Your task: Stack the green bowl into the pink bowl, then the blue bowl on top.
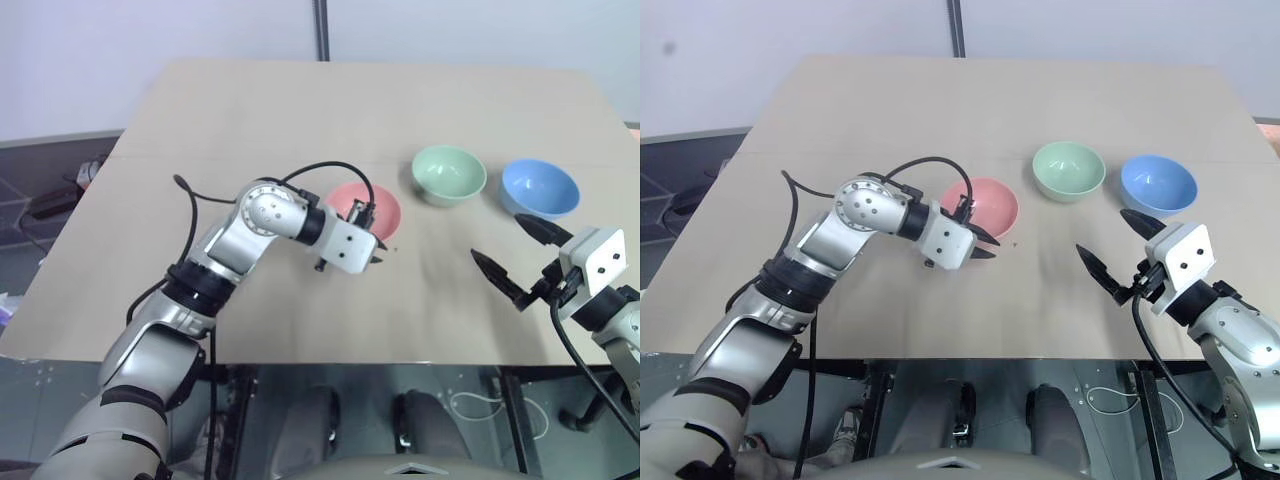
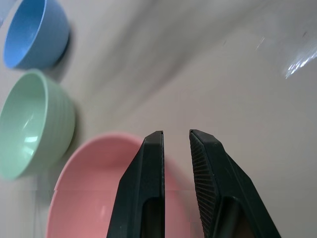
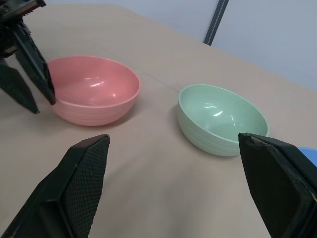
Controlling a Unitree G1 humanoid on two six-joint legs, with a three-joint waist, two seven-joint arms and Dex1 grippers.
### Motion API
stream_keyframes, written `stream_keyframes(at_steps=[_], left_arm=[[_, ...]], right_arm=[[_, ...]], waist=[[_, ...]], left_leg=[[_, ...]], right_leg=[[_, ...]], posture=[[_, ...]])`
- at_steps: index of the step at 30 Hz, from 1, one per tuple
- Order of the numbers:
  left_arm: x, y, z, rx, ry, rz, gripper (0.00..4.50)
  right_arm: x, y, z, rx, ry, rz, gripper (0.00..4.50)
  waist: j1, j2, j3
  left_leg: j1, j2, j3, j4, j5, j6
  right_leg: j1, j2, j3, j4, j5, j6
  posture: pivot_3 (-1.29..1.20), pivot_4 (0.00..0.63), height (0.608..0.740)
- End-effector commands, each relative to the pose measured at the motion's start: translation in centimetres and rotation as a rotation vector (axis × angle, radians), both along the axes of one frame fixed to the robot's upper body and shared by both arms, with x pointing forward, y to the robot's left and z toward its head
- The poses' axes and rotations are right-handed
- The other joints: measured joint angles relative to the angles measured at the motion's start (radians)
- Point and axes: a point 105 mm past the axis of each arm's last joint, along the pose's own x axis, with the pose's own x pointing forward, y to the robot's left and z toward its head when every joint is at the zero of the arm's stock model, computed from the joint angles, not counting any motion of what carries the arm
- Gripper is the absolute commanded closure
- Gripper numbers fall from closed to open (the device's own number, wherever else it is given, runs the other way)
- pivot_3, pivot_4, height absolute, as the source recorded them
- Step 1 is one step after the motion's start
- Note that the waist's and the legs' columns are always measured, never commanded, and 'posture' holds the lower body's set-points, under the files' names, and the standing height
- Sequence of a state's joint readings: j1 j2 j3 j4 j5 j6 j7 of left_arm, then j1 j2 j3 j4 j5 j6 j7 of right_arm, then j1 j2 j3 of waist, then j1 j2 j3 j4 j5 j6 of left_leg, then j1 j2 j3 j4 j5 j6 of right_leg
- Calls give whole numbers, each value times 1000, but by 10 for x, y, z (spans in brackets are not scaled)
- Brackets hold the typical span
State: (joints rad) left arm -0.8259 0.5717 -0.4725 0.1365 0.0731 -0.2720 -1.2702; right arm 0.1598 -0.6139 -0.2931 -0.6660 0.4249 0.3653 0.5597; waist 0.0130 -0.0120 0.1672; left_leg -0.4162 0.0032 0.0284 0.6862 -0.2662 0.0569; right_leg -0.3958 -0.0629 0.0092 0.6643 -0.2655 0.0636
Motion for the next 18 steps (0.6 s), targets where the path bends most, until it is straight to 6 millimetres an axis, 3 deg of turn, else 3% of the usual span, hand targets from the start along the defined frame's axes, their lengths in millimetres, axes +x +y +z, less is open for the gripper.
stream_keyframes(at_steps=[1,4,9,13,15,18], left_arm=[[-6,-8,13,-59,-42,-47,3616],[-6,-7,15,-72,-36,-41,3616],[0,8,41,-196,20,85,3616],[-6,29,59,-335,166,198,3616],[-6,43,63,-391,163,265,3616],[-7,60,67,-558,309,375,3616]], right_arm=[[-3,-1,13,-23,-62,-10,0],[-1,-1,11,-24,-58,-11,0],[13,-8,9,-31,-41,-35,0],[35,-15,8,-73,-37,-53,0],[52,-18,4,-115,-19,-69,0],[79,-17,-3,-182,0,-53,0]], waist=[[0,0,0],[0,0,0],[-2,0,0],[-14,1,0],[-19,1,0],[-26,1,0]], left_leg=[[0,0,0,0,0,0],[0,0,0,0,0,0],[0,0,0,0,0,0],[1,0,1,0,0,0],[1,1,0,0,0,0],[2,1,1,0,0,0]], right_leg=[[0,0,0,0,0,0],[0,0,0,0,0,0],[0,0,0,0,0,0],[0,0,1,1,0,0],[0,0,0,1,0,0],[0,0,1,1,0,0]], posture=[[0,150,740],[0,150,740],[0,150,740],[0,150,740],[0,150,740],[0,150,740]])
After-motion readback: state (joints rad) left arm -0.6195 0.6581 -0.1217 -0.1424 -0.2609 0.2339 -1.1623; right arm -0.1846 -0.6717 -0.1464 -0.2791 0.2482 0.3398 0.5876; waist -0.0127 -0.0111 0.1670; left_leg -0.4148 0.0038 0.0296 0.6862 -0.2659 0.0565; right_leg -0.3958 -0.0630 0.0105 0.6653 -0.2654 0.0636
